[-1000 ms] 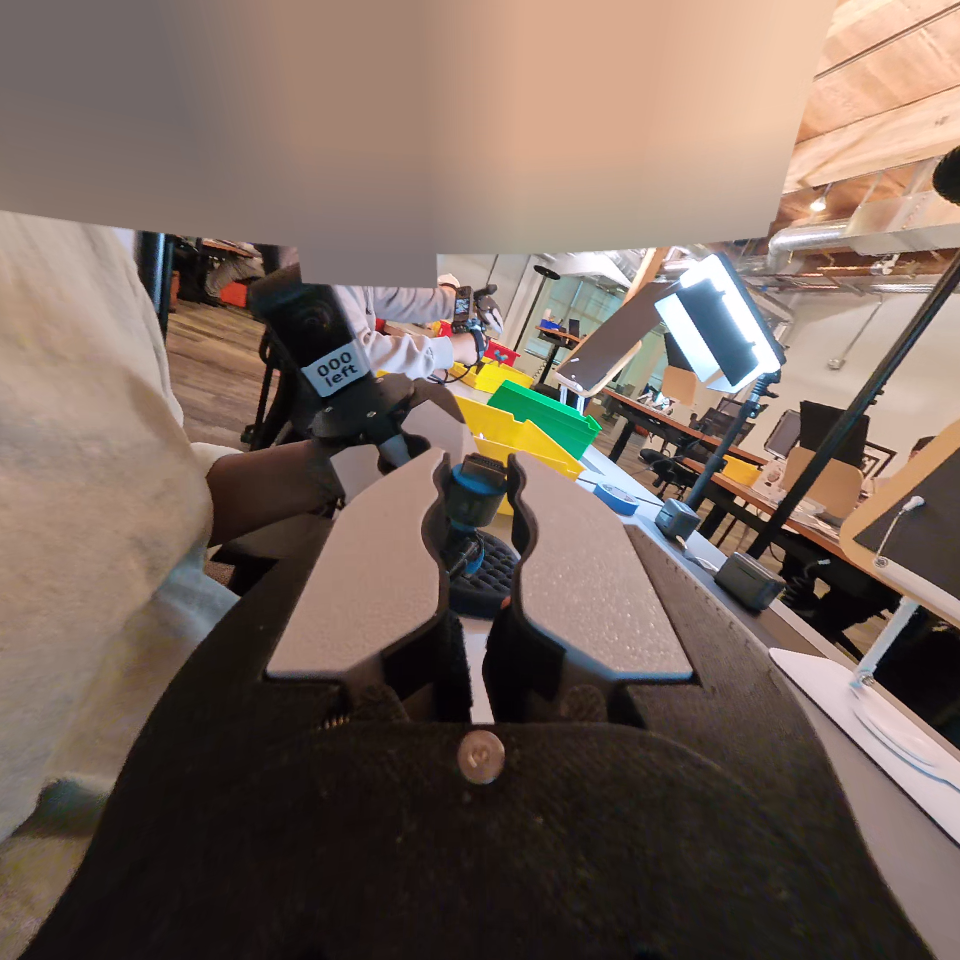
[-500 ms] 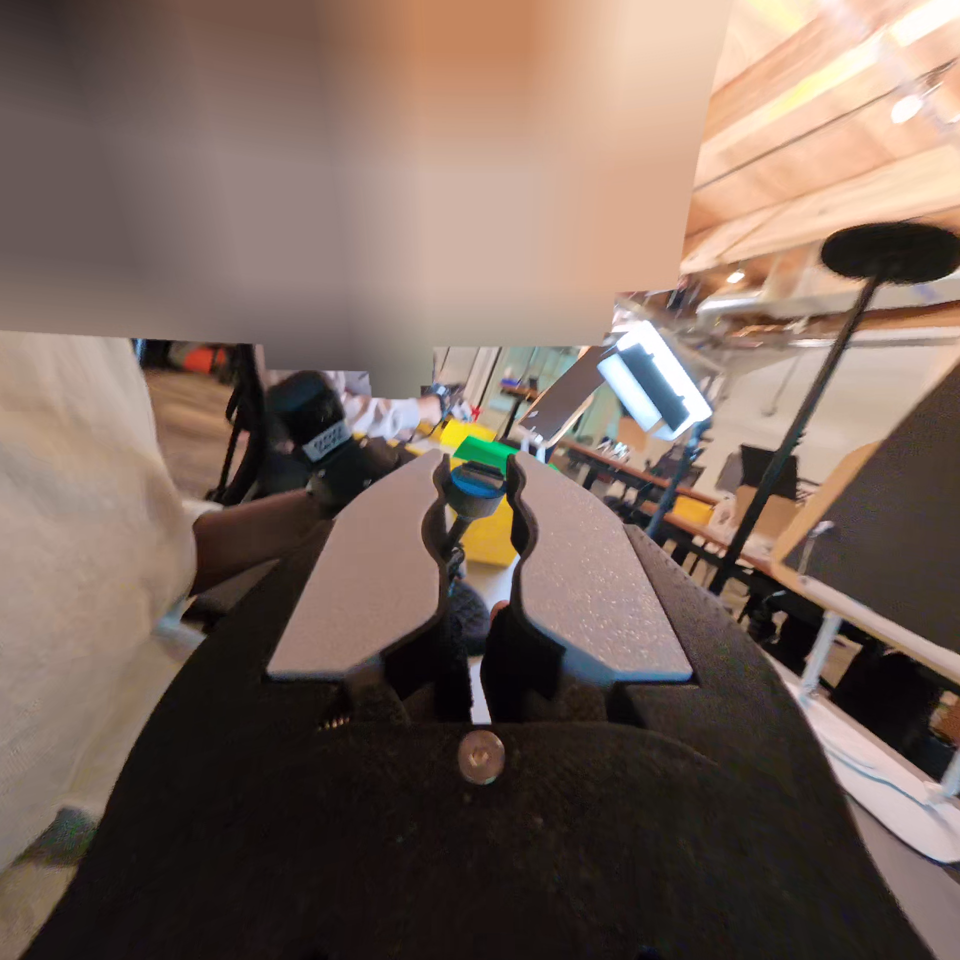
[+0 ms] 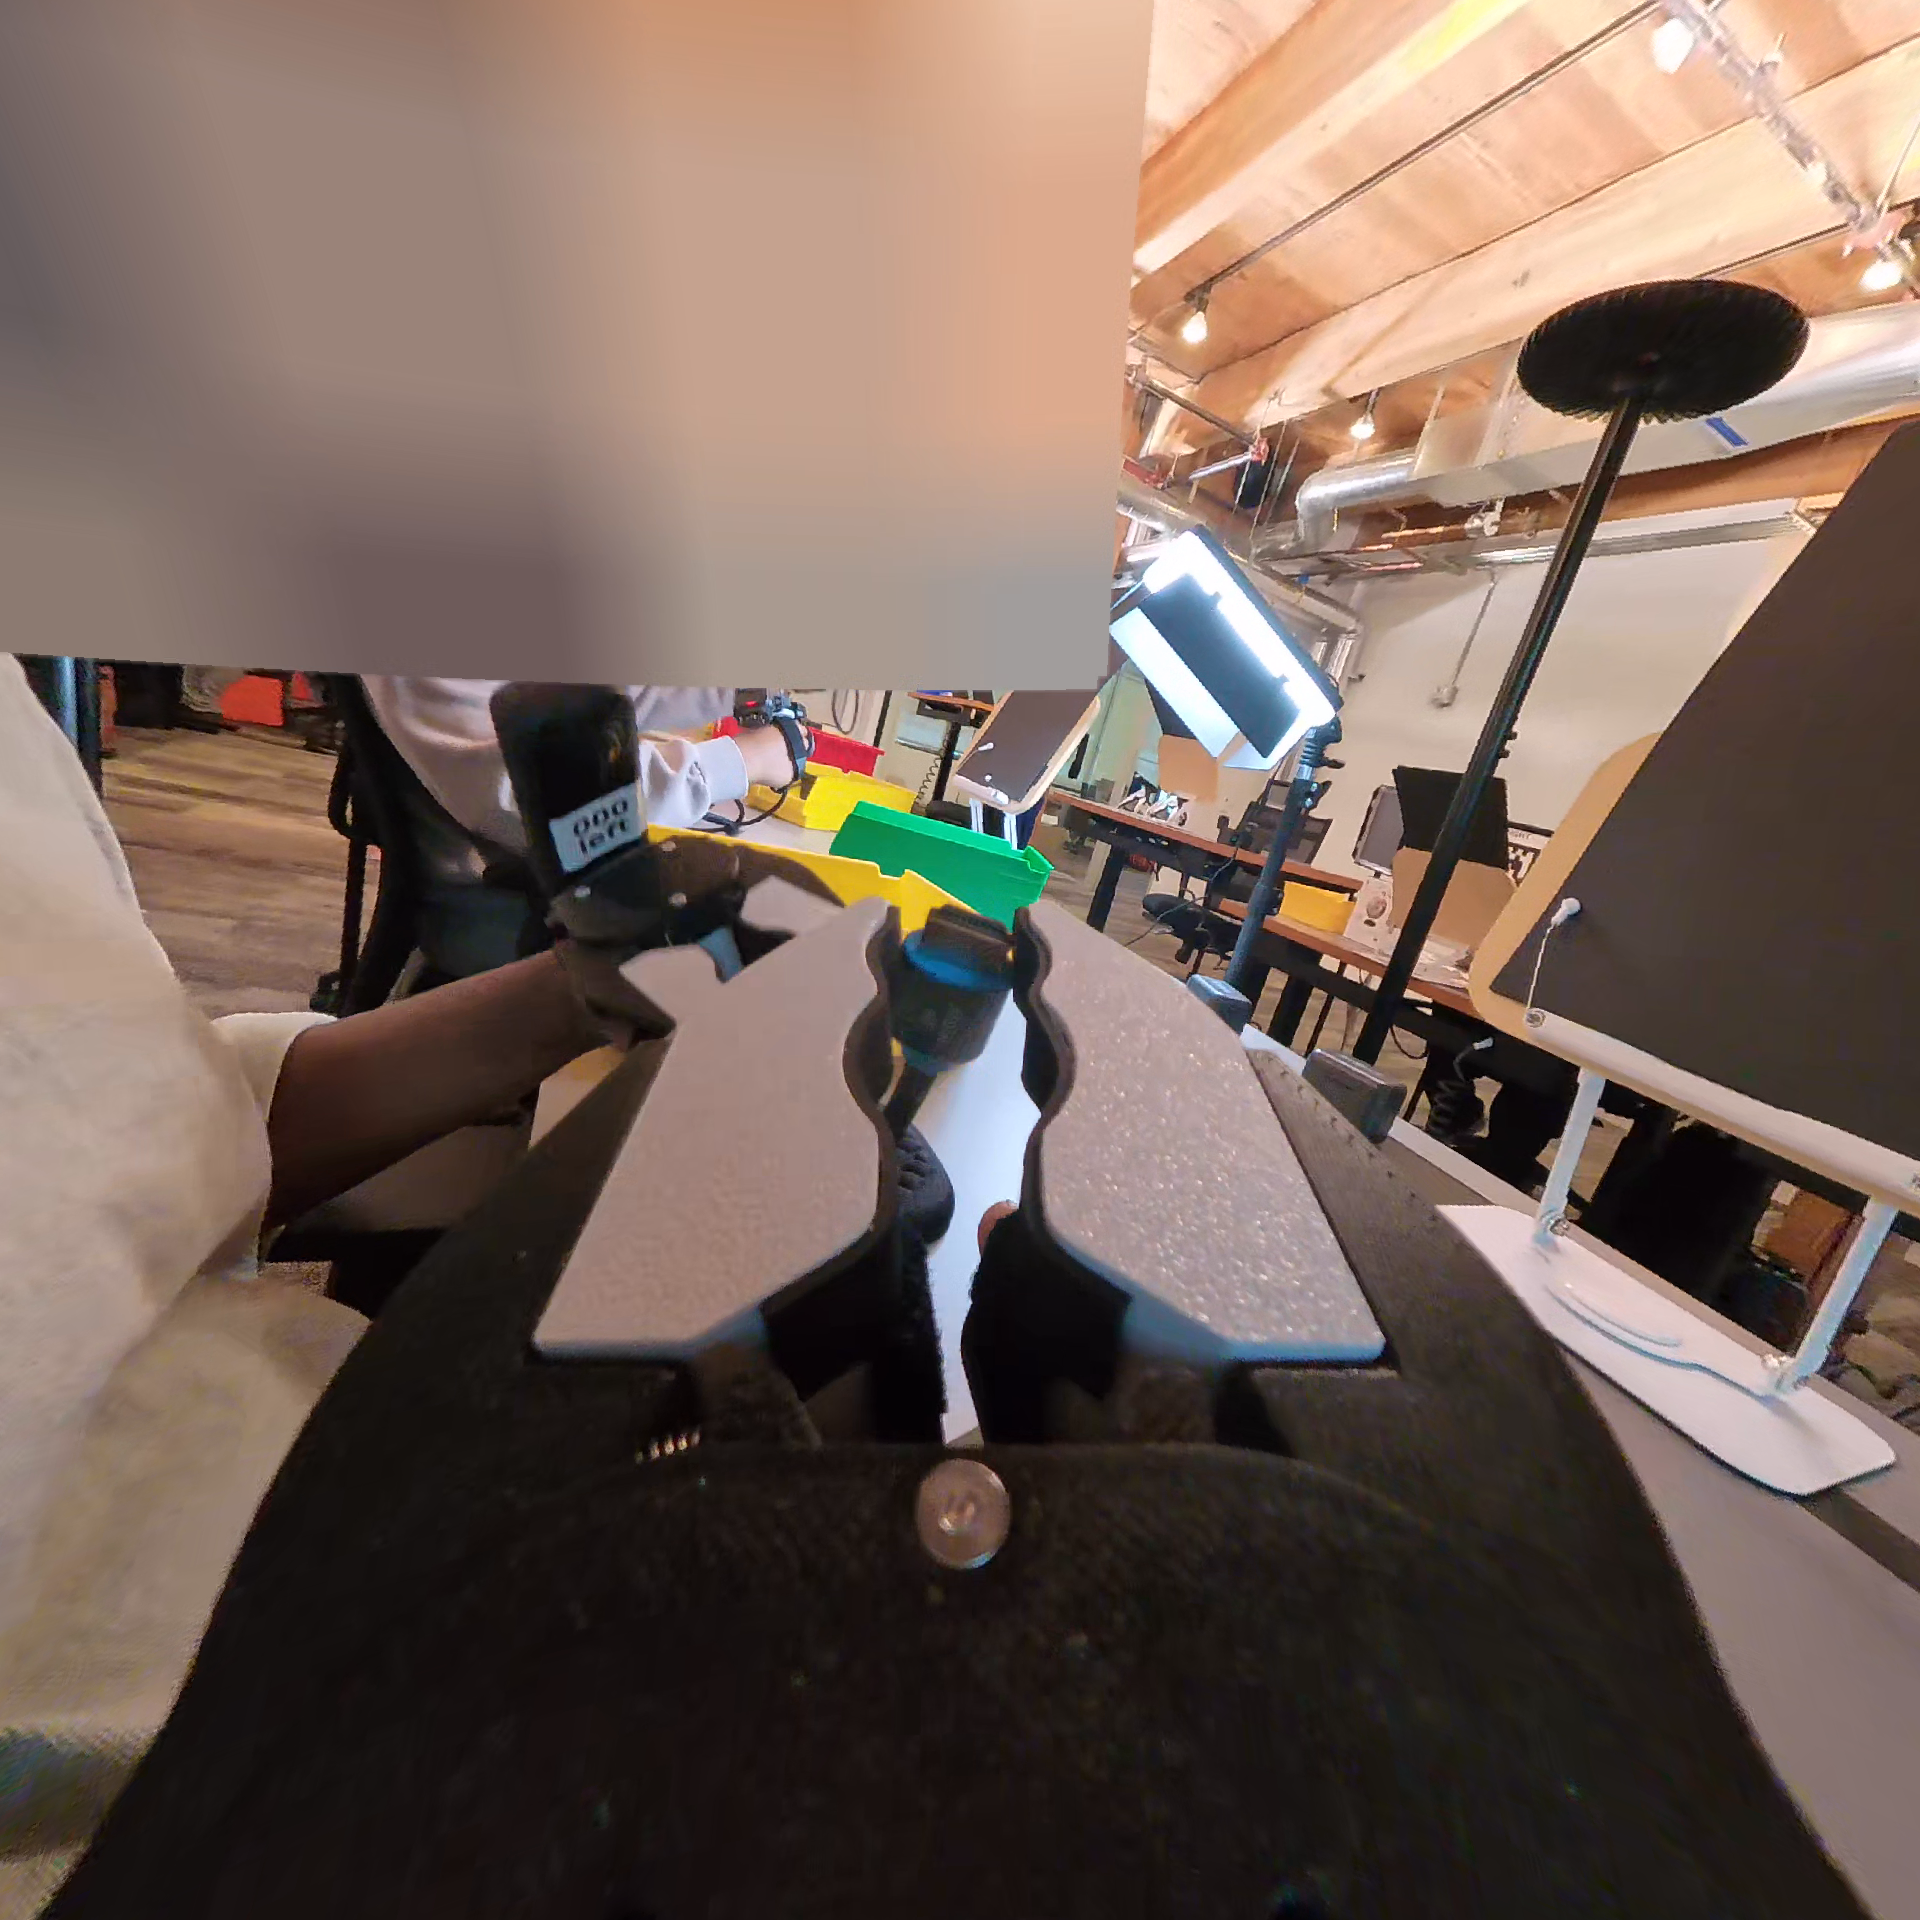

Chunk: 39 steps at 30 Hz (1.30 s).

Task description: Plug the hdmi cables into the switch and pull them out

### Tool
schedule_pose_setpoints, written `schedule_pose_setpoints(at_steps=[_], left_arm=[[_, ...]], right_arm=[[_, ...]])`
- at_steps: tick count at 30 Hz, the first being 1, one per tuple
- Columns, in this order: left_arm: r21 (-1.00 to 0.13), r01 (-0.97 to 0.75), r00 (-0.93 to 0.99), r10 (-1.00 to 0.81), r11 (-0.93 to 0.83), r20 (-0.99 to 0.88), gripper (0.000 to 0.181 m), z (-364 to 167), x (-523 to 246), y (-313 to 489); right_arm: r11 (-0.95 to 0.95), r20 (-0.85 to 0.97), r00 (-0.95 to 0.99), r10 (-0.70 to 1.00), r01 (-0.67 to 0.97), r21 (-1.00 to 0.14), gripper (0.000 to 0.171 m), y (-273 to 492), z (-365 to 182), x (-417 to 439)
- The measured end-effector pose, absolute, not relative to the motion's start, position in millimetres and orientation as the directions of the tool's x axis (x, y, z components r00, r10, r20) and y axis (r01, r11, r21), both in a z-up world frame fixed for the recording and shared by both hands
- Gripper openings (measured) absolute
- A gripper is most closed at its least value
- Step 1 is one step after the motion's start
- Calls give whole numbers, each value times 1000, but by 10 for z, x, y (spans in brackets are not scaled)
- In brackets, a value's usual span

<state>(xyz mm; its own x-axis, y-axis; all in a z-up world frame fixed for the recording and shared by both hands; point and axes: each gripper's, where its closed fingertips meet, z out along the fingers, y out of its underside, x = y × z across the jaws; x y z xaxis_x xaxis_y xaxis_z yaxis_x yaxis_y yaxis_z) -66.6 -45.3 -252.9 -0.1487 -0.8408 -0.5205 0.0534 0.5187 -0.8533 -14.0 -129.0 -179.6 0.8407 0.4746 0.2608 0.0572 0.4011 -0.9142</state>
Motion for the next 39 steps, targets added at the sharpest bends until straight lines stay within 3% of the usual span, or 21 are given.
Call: schedule_pose_setpoints(at_steps=[3,7,12,17,19,23,26,28,33,36,39], left_arm=[[-901,182,-135,-897,394,-420,32,-2239,-711,-545],[-925,201,-187,-914,322,-359,30,-2201,-478,-923],[-933,153,-234,-906,324,-353,8,-2363,-272,-1170],[-950,22,-350,-888,311,-299,7,-2512,-380,-1138],[-947,-33,-405,-870,320,-280,7,-2597,-439,-1156],[-920,-105,-474,-833,376,-286,7,-2758,-501,-1208],[-902,-120,-512,-804,416,-303,7,-2843,-499,-1290],[-894,-130,-525,-794,429,-305,7,-2880,-492,-1324],[-896,-50,-396,-832,442,-389,12,-2695,-493,-1084],[-919,236,-169,-918,315,-358,17,-2074,-715,-705],[-815,564,-1,-987,131,-159,14,-1530,-1269,-193]], right_arm=[[415,245,837,489,24,-910,21,-1301,-1772,-158],[412,240,830,503,14,-911,21,-1253,-1781,-263],[391,262,811,523,45,-919,21,-1199,-1827,-437],[338,405,735,544,249,-907,25,-1263,-2006,-489],[345,538,666,517,412,-843,40,-1350,-2100,-483],[235,782,475,403,772,-590,43,-1351,-2338,-350],[215,828,361,430,850,-482,42,-1328,-2485,-454],[206,808,327,489,857,-472,24,-1312,-2611,-536],[152,724,459,515,783,-604,12,-1215,-2599,-498],[171,622,631,464,625,-762,12,-1134,-2411,-363],[225,491,772,403,437,-871,12,-1077,-2209,-203]])
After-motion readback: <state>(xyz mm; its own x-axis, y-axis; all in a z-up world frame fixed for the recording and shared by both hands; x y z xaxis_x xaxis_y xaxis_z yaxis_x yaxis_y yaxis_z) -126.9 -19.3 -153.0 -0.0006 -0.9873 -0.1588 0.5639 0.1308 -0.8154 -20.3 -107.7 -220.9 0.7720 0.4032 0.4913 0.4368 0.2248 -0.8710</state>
